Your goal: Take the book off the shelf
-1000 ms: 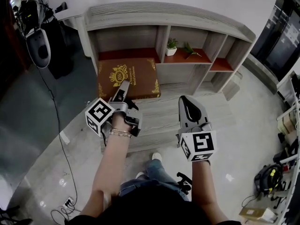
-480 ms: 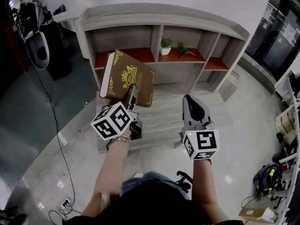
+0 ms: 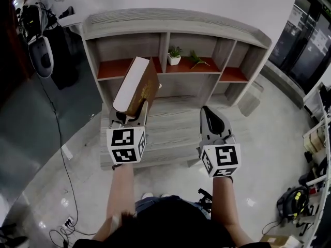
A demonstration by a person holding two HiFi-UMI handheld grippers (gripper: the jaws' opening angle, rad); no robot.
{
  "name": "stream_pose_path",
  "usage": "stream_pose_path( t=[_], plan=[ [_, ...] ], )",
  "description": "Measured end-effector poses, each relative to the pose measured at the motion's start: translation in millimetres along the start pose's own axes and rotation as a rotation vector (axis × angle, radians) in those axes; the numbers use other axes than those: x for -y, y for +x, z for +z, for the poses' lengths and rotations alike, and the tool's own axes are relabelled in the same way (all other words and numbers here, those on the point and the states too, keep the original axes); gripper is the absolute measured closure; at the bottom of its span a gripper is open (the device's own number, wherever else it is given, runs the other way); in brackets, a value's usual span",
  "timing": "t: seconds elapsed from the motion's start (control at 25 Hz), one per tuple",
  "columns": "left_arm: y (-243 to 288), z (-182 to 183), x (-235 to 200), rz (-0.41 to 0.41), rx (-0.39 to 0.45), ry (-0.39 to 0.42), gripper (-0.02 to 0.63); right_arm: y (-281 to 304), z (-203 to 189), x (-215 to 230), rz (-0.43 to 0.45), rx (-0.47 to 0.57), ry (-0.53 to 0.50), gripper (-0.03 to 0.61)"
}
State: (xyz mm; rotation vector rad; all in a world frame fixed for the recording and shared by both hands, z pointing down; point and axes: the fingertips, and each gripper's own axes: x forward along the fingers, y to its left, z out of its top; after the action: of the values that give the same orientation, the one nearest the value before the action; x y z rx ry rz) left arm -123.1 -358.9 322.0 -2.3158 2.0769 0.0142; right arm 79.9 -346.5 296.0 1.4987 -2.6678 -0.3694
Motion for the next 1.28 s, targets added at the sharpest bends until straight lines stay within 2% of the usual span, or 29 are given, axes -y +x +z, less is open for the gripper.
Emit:
stream_pose_path(
  t=[0.16, 0.24, 0.64, 0.96, 1.28],
  plan=[
    [-1, 3, 9, 0.014, -0.004, 0.134, 0.385, 5, -7, 8, 0.008, -0.013, 0.005, 0.563],
    [-2, 2, 8, 0.015, -0.014, 0.165, 0.385, 7, -10, 8, 0.009, -0.019, -0.008, 0.563],
    [-7, -1, -13, 0.082, -0.027, 0.174, 0.385, 21, -9, 11, 0.025, 0.017, 0.032, 0.563],
    [-16, 10, -23, 0.097, 0.052, 0.176, 0.385, 31, 0, 5, 0.030, 0.065, 0.032, 0.563],
    [-18, 21, -35, 0.109, 0.075, 0.183, 0.385, 39, 8, -5, 0.066, 0.075, 0.011, 0.563]
  ],
)
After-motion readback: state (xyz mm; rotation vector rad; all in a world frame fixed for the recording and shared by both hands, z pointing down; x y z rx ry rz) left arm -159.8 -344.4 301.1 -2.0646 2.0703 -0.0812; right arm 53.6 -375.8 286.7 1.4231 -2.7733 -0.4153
